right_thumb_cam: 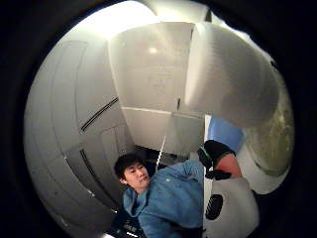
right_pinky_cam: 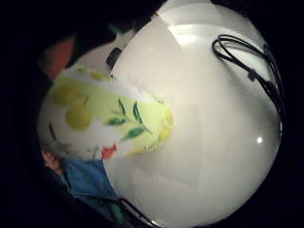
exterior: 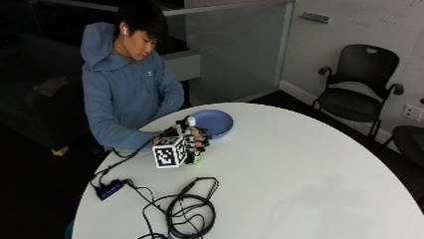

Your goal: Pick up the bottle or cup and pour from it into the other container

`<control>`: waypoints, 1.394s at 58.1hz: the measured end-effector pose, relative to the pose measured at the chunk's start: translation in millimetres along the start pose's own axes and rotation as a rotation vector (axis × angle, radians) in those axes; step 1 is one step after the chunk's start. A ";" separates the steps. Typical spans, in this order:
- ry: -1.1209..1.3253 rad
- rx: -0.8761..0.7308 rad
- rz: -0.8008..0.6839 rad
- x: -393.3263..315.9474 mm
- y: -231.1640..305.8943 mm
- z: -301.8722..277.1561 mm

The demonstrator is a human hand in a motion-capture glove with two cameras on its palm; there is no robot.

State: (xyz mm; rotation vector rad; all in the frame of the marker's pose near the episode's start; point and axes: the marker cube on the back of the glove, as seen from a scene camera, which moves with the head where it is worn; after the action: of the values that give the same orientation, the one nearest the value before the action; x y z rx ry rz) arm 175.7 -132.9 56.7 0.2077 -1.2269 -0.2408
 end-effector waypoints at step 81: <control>1.204 -0.549 0.082 -100.9 -56.7 141.5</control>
State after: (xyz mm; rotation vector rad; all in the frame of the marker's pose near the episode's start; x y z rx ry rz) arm 5.9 -161.5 -4.7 -0.1766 0.0474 -0.3017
